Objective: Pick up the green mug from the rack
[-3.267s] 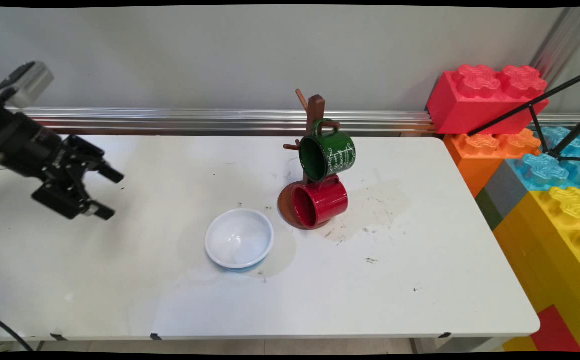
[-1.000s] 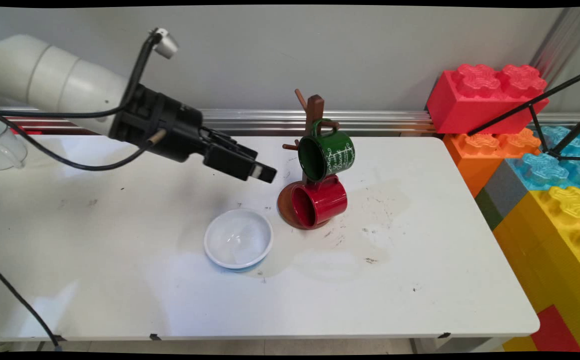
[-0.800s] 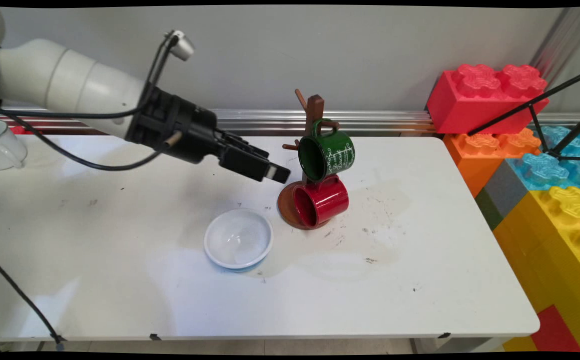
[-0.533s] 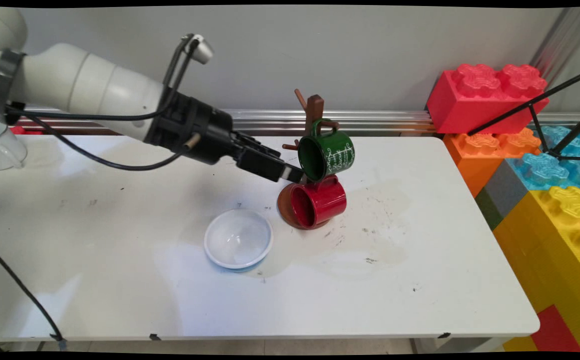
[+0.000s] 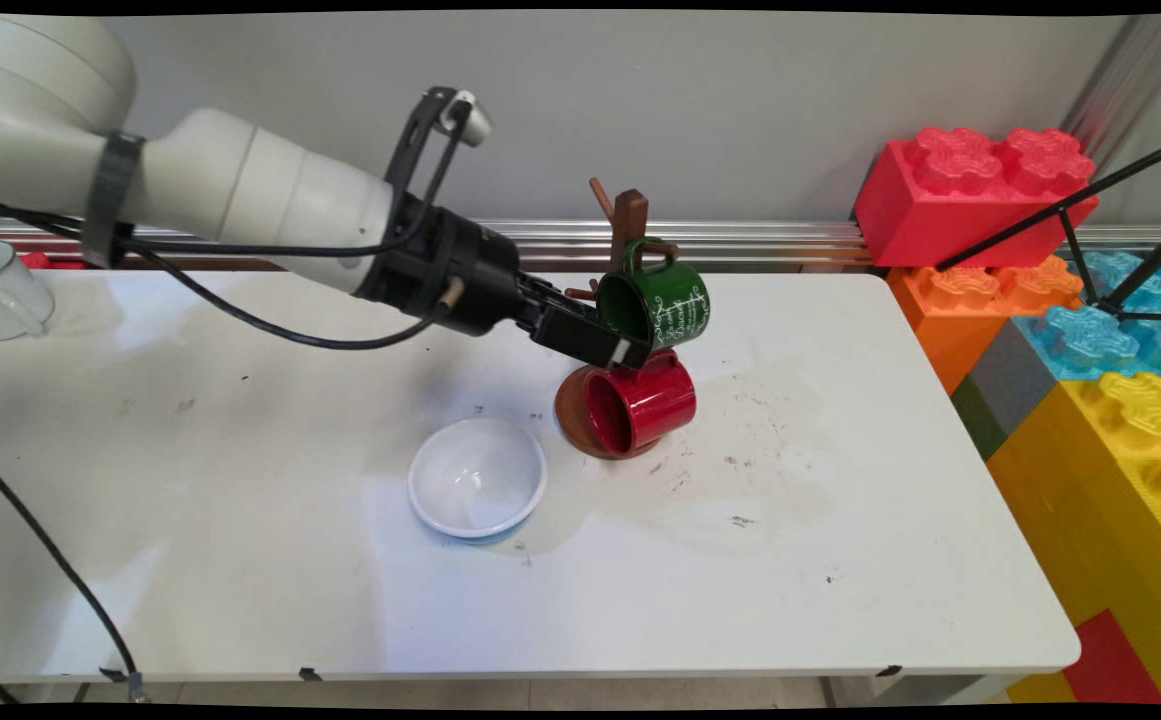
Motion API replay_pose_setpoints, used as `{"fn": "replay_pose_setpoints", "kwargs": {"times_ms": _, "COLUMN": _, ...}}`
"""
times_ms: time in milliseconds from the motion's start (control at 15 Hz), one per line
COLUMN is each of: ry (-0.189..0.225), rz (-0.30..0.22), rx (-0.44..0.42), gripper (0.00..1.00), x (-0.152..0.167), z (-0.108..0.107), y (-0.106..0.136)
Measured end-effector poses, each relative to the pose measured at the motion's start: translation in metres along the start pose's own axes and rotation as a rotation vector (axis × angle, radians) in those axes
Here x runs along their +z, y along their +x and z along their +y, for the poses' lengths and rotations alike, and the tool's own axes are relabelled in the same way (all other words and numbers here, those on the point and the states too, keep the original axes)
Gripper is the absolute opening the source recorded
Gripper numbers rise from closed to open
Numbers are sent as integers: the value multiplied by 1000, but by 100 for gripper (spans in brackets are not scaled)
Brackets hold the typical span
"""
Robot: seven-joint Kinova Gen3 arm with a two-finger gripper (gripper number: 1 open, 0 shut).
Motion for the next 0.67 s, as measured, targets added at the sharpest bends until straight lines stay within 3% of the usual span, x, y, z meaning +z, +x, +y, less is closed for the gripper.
{"fn": "replay_pose_setpoints", "kwargs": {"times_ms": 667, "ry": 41, "rz": 34, "rx": -69, "gripper": 100, "x": 37, "z": -1, "y": 3}}
